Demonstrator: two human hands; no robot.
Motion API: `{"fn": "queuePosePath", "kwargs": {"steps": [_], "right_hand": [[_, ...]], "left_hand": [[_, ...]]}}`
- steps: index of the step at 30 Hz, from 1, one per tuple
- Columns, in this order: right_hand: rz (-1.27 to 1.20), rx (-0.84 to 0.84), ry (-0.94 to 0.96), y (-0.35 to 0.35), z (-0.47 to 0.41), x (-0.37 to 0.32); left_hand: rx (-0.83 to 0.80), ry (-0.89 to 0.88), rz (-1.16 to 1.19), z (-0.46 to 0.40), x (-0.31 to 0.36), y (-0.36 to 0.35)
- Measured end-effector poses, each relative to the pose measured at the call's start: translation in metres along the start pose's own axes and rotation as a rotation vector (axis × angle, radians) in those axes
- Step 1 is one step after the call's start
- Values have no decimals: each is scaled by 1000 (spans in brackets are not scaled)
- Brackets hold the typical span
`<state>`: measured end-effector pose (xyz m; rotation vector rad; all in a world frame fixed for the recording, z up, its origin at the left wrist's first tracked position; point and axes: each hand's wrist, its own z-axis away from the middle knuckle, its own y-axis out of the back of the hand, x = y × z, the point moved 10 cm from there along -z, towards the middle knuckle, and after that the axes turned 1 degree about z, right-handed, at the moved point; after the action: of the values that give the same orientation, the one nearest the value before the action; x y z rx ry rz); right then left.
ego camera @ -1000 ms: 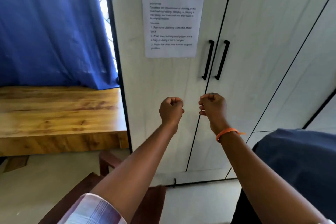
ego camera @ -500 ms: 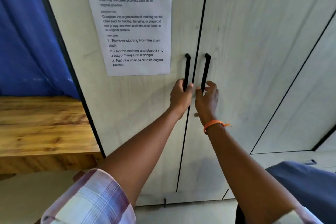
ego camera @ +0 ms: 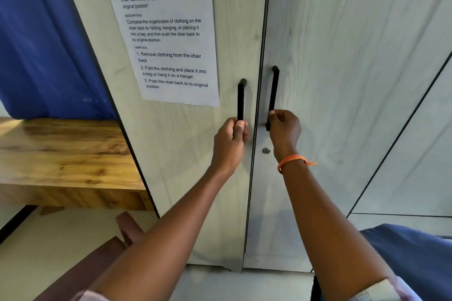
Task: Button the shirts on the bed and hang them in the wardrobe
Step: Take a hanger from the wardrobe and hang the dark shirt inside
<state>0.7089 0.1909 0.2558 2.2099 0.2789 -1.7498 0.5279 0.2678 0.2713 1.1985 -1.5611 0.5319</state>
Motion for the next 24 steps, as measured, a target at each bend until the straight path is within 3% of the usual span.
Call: {"fn": "queuePosePath", "kwargs": {"steps": [12,17,24], "right_hand": [[103,-111,-29,-44,83,-25],[-343,-343,-144,-69,150,-35],[-504,-672,-190,-110,260,-63]], "left_hand": [[-43,-82,206,84,10,74],[23,-161,143,114,26,112],[208,-147,78,154,11,185]]}}
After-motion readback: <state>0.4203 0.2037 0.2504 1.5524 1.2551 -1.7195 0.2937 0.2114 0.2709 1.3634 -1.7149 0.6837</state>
